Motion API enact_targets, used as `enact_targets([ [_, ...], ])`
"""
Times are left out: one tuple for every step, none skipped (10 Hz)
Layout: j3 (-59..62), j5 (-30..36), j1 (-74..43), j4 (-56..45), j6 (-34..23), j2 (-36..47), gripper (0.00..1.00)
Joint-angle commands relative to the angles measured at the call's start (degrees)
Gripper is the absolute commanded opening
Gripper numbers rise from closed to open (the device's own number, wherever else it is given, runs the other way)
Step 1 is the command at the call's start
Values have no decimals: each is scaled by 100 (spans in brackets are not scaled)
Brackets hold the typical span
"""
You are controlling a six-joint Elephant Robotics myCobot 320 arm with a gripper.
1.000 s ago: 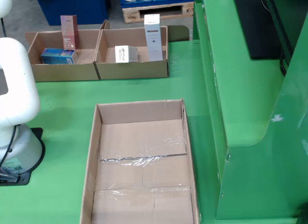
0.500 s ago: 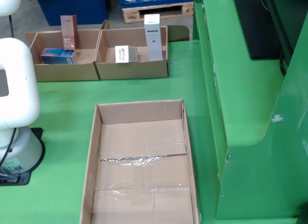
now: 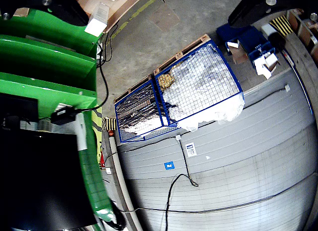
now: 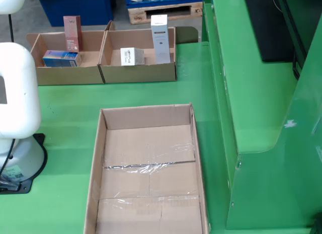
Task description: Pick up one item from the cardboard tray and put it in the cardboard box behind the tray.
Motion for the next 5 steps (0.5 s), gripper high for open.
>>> enact_targets([
  [123,2579,-2475,-5613,78,2367,100],
  [-588,2638,-2716,-5644,73,2948,100],
  [-588,2638,-2716,-5644,73,2948,100],
  [-2563,2632,-2912,-4881,179,4220,100],
  [-3978,2643,-3315,-4646,272,5486,100],
])
